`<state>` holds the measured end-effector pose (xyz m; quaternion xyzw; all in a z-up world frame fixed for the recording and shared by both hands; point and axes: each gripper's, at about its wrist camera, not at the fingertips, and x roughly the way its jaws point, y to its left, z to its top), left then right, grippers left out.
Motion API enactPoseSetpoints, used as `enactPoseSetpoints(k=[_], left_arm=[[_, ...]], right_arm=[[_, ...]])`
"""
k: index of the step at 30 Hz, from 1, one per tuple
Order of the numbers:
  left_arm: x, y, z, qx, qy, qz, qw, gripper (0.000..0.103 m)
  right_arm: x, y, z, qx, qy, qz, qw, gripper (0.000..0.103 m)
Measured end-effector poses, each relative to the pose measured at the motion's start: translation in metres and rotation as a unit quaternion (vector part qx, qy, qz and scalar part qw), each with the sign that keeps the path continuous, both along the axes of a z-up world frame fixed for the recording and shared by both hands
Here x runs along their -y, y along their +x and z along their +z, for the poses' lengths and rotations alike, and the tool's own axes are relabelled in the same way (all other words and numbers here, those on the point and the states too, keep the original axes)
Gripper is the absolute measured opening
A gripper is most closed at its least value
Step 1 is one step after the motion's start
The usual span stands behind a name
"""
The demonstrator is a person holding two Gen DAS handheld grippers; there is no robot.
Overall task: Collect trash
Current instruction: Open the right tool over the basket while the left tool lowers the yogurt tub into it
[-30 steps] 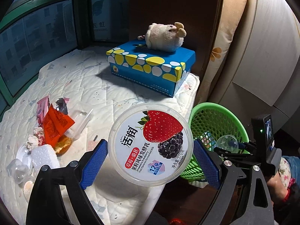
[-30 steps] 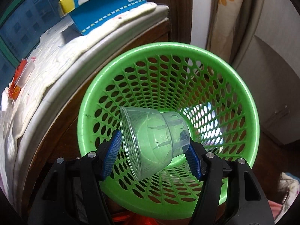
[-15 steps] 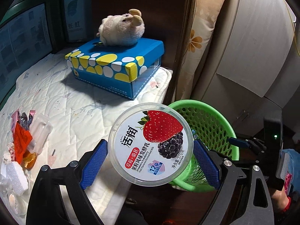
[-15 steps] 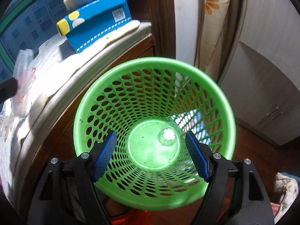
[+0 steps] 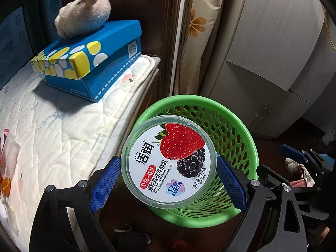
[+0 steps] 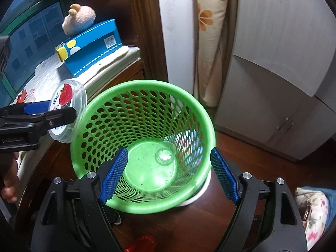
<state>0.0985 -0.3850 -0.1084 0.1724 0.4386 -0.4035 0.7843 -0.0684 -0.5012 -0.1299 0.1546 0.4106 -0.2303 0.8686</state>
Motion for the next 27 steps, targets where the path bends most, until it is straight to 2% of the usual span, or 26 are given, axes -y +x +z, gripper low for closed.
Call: enactPoseSetpoints(k=[8, 13, 19, 27], left_arm=[[0.032, -0.009, -0.023, -0.004, 0.029, -0.020, 0.9994, 0.088], [0.051, -0.015, -0.038, 0.009, 0.052, -0.034, 0.9980, 0.088], [0.066, -0.014, -0.052, -0.003, 0.059, -0.038, 0.9975, 0.088], [0.057, -0.006, -0.062, -0.034, 0.051, -0.028, 0.9977, 0.089]], right_arm=[[0.013, -0.018, -0.011, -0.002, 0.015, -0.025, 1.000, 0.080], [0.020, -0.025, -0.015, -0.003, 0.019, -0.036, 0.999, 0.080], [0.026, -0.031, -0.021, -0.005, 0.029, -0.046, 0.999, 0.080], [0.027, -0.031, -0.024, -0.008, 0.033, -0.048, 0.998, 0.080]])
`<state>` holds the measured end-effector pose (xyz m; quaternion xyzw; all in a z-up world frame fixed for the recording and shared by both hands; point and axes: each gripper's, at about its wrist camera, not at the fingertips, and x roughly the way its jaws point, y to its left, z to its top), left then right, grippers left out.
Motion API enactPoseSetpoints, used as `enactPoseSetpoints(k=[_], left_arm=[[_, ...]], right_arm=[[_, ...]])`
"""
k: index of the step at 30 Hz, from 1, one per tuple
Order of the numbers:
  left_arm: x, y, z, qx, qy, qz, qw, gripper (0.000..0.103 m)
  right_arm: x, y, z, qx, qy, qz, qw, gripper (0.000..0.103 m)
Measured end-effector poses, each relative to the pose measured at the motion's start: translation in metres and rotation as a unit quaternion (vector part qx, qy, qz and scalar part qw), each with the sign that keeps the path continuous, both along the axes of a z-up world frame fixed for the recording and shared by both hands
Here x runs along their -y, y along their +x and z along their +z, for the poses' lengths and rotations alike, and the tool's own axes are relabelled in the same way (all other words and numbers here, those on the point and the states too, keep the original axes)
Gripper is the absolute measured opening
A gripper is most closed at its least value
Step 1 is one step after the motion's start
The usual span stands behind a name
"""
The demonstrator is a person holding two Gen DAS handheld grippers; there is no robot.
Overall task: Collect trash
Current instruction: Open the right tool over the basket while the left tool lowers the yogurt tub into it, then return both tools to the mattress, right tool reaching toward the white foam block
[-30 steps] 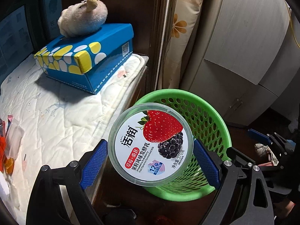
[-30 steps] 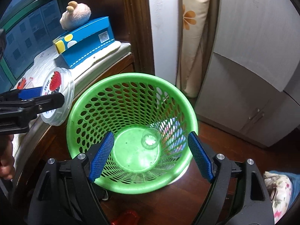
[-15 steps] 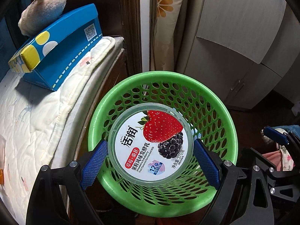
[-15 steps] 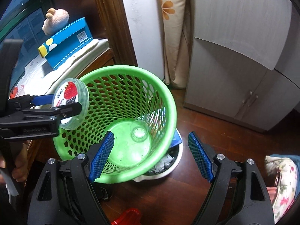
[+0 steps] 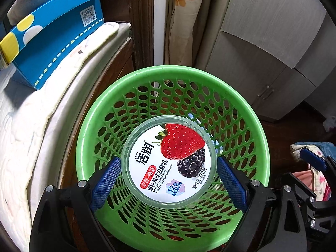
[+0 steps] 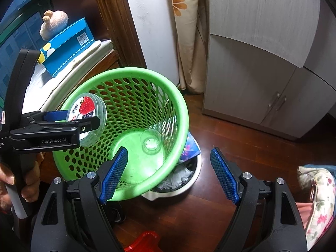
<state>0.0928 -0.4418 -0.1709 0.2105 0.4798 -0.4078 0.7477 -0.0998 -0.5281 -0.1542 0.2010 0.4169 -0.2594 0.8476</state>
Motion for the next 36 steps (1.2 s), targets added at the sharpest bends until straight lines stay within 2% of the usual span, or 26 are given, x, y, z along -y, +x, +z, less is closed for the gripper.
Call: enactPoseSetpoints(k=[7, 12, 21, 29, 36], left_arm=[[-0.014, -0.002, 0.013, 0.003, -0.019, 0.011, 0.9997, 0.092], [-0.037, -0.004, 0.037, 0.009, -0.045, 0.028, 0.9986, 0.092], [-0.121, -0.004, 0.094, 0.045, -0.085, 0.089, 0.9914, 0.092], [-0.212, 0.004, 0.124, 0.102, -0.086, 0.175, 0.9756, 0.092], [-0.294, 0.015, 0.128, 0.110, -0.077, 0.256, 0.9572, 0.092]], right_arm=[[-0.009, 0.004, 0.008, 0.010, -0.005, 0.009, 1.000, 0.080], [-0.019, 0.005, 0.020, 0.020, -0.010, 0.019, 1.000, 0.080], [-0.060, 0.023, 0.050, 0.043, -0.027, 0.075, 0.996, 0.082], [-0.112, 0.054, 0.068, 0.057, -0.033, 0.143, 0.988, 0.083], [-0.162, 0.088, 0.080, 0.069, -0.028, 0.204, 0.976, 0.083]])
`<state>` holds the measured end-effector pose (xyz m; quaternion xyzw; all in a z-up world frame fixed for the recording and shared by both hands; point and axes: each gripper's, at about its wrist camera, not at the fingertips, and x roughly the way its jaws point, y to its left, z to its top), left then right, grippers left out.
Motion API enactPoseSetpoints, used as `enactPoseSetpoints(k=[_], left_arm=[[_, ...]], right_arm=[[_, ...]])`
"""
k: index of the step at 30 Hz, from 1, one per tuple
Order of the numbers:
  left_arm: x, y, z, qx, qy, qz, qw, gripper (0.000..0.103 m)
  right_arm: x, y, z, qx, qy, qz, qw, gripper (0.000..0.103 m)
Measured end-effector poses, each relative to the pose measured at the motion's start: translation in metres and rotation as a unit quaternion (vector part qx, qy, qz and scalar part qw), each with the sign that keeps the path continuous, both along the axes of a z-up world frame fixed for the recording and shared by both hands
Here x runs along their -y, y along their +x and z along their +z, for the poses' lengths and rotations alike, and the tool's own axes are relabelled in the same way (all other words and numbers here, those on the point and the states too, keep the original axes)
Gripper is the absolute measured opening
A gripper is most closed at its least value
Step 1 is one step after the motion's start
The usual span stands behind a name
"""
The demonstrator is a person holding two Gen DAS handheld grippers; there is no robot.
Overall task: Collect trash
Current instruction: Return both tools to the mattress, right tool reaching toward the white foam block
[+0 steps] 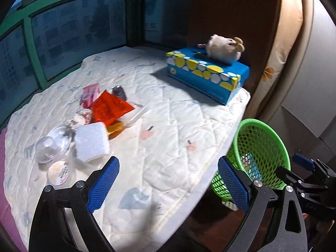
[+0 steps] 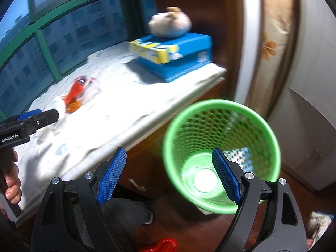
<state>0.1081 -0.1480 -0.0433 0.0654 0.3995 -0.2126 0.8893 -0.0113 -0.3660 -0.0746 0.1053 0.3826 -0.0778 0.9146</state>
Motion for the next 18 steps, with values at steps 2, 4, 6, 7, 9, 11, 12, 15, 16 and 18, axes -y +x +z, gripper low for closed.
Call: enactPoseSetpoints(k=[2, 4, 6, 7, 9, 11, 12, 15, 16, 18], left_arm=[[-0.024, 0.003, -0.001, 0.000, 0.003, 0.026, 0.9997, 0.092], [-0.047, 0.007, -0.002, -0.004, 0.001, 0.052, 0.9987, 0.092], [-0.068, 0.008, -0.005, -0.006, 0.002, 0.074, 0.9972, 0.092], [-0.079, 0.008, -0.006, -0.006, 0.004, 0.086, 0.9962, 0.092], [-0.102, 0.008, -0.009, -0.008, 0.006, 0.109, 0.9940, 0.092], [-0.122, 0.007, -0.013, -0.013, 0.005, 0.130, 0.9914, 0.092], [-0.131, 0.007, -0.015, -0.018, 0.003, 0.140, 0.9900, 0.092], [-0.155, 0.004, -0.019, -0.025, 0.003, 0.166, 0.9859, 0.092], [-0.160, 0.003, -0.020, -0.025, 0.003, 0.172, 0.9848, 0.092], [-0.173, 0.000, -0.022, -0.027, -0.001, 0.185, 0.9824, 0.092]], right_arm=[[-0.015, 0.009, 0.004, 0.004, -0.002, 0.019, 1.000, 0.083], [-0.030, 0.019, 0.007, 0.006, -0.002, 0.037, 0.999, 0.083], [-0.043, 0.028, 0.009, 0.008, -0.001, 0.055, 0.998, 0.083], [-0.050, 0.033, 0.010, 0.007, -0.001, 0.064, 0.998, 0.083], [-0.066, 0.041, 0.011, 0.008, 0.001, 0.081, 0.997, 0.083], [-0.081, 0.050, 0.011, 0.006, 0.000, 0.098, 0.995, 0.083], [-0.089, 0.054, 0.011, 0.005, 0.001, 0.104, 0.995, 0.083], [-0.110, 0.067, 0.008, 0.001, 0.012, 0.126, 0.992, 0.083], [-0.117, 0.072, 0.008, 0.000, 0.014, 0.133, 0.991, 0.083], [-0.130, 0.080, 0.008, 0.000, 0.017, 0.145, 0.989, 0.083]])
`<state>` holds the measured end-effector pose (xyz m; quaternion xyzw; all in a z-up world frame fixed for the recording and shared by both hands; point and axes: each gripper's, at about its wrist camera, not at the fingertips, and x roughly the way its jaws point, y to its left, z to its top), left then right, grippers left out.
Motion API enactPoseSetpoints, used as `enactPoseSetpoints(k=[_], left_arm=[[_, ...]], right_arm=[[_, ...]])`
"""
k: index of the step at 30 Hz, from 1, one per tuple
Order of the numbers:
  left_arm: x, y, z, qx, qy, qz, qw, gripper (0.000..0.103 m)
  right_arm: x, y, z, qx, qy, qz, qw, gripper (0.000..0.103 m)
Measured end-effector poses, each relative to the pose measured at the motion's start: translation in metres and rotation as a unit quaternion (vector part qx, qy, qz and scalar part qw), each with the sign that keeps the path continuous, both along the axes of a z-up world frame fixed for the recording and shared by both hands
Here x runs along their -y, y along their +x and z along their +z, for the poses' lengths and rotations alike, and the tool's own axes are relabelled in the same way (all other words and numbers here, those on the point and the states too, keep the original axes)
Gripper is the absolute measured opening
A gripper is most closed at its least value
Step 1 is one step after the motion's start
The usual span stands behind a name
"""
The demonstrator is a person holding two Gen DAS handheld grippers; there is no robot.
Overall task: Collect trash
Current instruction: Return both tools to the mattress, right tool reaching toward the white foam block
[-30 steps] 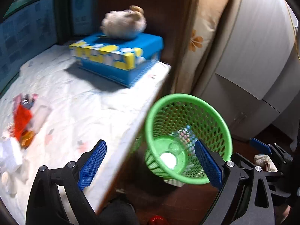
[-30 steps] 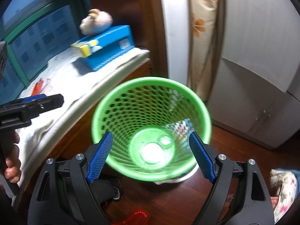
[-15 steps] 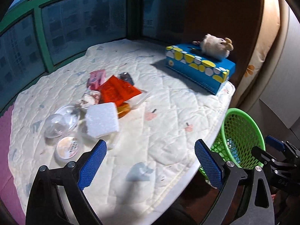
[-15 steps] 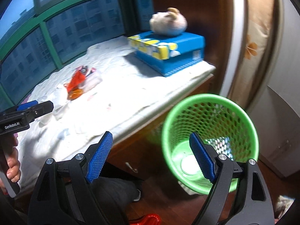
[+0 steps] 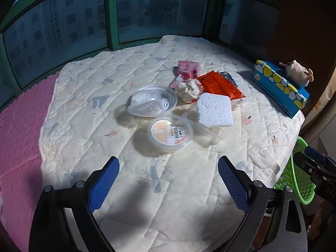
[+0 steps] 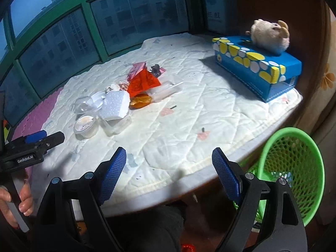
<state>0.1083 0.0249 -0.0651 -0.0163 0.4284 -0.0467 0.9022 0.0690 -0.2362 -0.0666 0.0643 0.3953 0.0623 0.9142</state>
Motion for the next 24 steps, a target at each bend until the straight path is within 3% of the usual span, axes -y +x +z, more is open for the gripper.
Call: enactPoseSetpoints(k=[10, 24], left_arm=[[-0.032, -0.007, -0.008, -0.002, -0.012, 0.032, 0.9994, 0.092], [-0.058, -0.008, -0.018, -0.010, -0.028, 0.052, 0.9982, 0.092]], right_arm=[[-0.055, 0.045, 0.000, -0.018, 0.014, 0.030, 0.999, 0.083], [-0.100, 0.104, -0.016, -0.045, 0.005, 0.029, 0.999, 0.083]])
